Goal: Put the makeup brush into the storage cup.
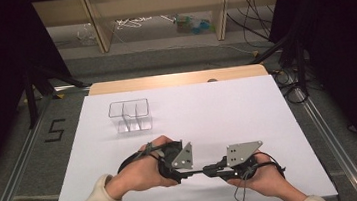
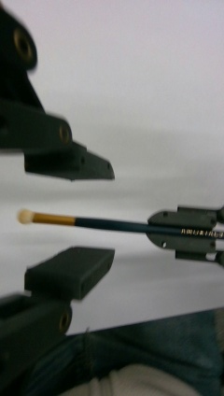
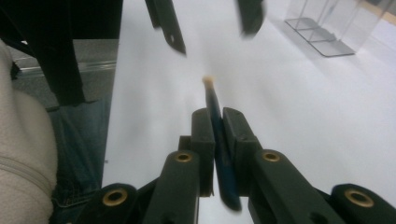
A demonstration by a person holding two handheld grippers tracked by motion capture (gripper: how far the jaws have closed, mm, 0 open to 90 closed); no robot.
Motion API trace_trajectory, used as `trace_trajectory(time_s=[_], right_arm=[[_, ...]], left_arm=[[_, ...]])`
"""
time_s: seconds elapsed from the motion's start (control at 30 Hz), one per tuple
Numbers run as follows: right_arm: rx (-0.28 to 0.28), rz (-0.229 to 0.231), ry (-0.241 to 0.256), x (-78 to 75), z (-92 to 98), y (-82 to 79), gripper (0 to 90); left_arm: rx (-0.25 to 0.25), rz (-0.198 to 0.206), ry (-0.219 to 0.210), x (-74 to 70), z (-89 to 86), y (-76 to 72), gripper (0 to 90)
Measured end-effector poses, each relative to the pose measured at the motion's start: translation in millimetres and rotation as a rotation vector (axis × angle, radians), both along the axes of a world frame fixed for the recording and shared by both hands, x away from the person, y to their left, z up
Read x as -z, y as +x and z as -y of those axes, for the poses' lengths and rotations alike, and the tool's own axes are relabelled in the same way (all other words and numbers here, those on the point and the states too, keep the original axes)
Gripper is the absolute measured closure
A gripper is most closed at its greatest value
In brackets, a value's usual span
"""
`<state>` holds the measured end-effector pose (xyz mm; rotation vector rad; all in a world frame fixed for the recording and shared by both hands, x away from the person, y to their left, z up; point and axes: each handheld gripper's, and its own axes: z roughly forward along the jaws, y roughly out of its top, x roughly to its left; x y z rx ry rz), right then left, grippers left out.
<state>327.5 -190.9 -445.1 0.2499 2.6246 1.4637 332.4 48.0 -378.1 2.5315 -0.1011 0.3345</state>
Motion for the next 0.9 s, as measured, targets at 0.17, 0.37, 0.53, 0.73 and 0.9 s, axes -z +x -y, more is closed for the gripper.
trace_trajectory(time_s=[0.17, 0.37, 0.53, 0.73, 0.9], right_arm=[[0.035, 0.006, 0.015, -2.7, 7.3, 3.6, 84.4], [0.064, 0.017, 0.031, -3.4, 13.5, 6.1, 84.5], [0.091, 0.019, 0.055, -4.4, 17.5, 7.0, 84.5], [0.136, 0.030, 0.089, -6.8, 23.1, 9.5, 84.5], [0.186, 0.059, 0.167, -9.7, 27.2, 12.0, 84.5]], left_arm=[[-0.036, 0.007, -0.061, 8.3, -18.9, -1.5, 23.8], [-0.068, -0.034, -0.128, 25.7, -35.4, -0.9, 19.7], [-0.164, -0.066, -0.211, 42.5, -50.0, 4.0, 18.8], [-0.276, -0.127, -0.333, 54.8, -64.3, 12.4, 19.1], [-0.336, -0.184, -0.417, 56.7, -67.2, 18.1, 19.6]])
